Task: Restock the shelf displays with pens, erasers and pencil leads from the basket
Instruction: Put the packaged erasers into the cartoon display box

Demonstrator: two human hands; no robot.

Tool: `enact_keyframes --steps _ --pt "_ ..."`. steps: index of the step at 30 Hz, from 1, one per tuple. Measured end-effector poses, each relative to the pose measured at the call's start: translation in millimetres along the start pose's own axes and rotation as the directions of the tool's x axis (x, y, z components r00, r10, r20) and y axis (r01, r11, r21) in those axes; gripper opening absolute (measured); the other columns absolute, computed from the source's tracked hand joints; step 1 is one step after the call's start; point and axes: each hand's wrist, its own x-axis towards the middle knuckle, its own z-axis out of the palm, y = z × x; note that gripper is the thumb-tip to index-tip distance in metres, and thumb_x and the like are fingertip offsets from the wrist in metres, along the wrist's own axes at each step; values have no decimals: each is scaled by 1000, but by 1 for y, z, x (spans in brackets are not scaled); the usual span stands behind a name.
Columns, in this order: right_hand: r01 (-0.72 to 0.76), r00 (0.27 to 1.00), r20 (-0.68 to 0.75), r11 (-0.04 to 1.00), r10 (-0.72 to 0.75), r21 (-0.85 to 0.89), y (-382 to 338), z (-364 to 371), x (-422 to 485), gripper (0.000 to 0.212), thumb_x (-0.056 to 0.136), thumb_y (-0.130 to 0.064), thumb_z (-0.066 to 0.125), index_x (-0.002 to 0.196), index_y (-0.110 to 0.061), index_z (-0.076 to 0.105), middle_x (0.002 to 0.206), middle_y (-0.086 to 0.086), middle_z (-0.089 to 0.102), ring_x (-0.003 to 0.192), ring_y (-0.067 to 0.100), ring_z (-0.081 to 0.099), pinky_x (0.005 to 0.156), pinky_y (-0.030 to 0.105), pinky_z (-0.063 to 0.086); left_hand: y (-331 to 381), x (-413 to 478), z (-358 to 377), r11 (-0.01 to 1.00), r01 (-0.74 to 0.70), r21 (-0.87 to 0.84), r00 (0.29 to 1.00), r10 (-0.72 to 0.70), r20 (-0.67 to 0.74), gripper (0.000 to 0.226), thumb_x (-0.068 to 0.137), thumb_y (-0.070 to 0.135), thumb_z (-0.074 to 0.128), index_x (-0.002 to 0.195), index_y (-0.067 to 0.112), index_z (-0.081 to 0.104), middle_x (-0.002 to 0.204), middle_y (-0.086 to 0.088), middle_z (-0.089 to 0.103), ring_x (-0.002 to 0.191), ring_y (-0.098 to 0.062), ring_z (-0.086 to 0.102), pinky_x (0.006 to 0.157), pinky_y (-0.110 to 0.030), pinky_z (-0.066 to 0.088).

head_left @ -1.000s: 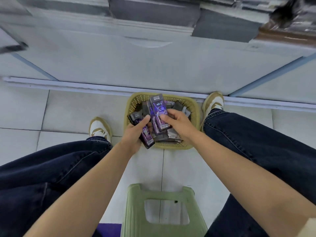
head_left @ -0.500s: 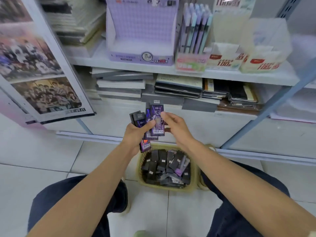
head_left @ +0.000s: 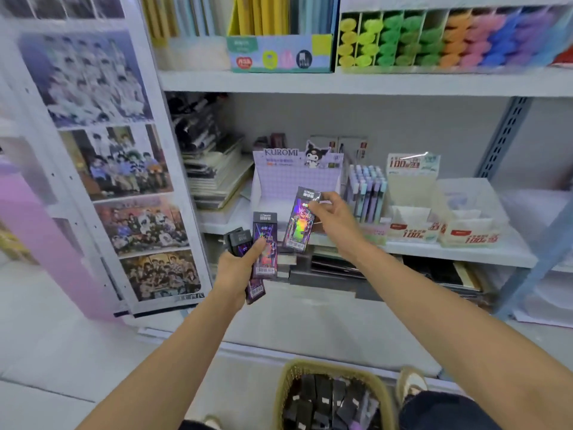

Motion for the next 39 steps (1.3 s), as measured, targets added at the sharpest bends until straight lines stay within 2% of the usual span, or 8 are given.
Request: enact_keyframes --steps 6,10,14,19,25,30,36,39 --pt "-4 994 104 958 35 -287 9 26 35 21 101 -18 46 117 -5 42 120 16 61 101 31 61 87 42 51 24 27 -23 999 -18 42 992 23 -126 46 80 30 77 108 -4 64 89 -19 71 71 -30 67 73 -46 58" --pt "82 990 142 855 -9 -511 19 33 49 26 101 -22 48 117 -1 45 99 6 56 88 21 53 69 28 42 31 43 -29 1000 -26 11 989 27 -148 54 79 32 78 114 -6 60 99 -24 71 84 -38 70 80 -54 57" --pt "72 969 233 801 86 -594 26 27 48 19 101 -23 47 108 -6 43 90 12 61 76 21 55 59 28 39 30 55 -26 999 -21 -29 992 17 -124 29 83 29 74 100 7 68 85 -12 75 65 -23 72 67 -40 59" --pt "81 951 304 897 61 -434 23 17 44 18 99 -23 51 110 -9 47 108 13 68 89 19 64 71 28 49 32 67 -19 999 17 -35 995 -21 -96 26 84 33 73 95 10 68 72 -4 75 59 -18 71 47 -26 53" --pt "202 979 20 976 -201 -87 1 28 82 14 99 -11 50 111 -9 43 111 16 66 91 17 67 72 22 56 36 86 -15 999 11 -33 996 -14 -87 23 84 31 73 93 10 68 79 -8 75 61 -19 72 50 -26 54" --pt "264 963 22 917 -270 -300 20 42 96 15 98 -9 50 112 -7 43 101 18 69 89 33 67 82 54 52 37 100 -13 997 28 -74 999 -31 -40 25 86 25 71 102 7 68 82 -8 75 64 -19 72 50 -27 55" --pt "320 947 137 839 -289 -440 21 31 99 14 98 -8 49 108 -15 41 96 15 70 76 29 64 59 32 45 26 104 -14 997 73 -5 997 -73 -36 29 84 28 73 102 5 68 84 -12 75 65 -23 71 61 -32 56" --pt "339 941 169 838 -294 -428 15 28 100 14 98 -9 51 109 -13 44 98 12 70 81 26 67 66 33 51 21 104 -17 998 51 -21 996 -52 -70 27 84 27 73 100 5 68 85 -13 74 62 -22 70 58 -31 56"
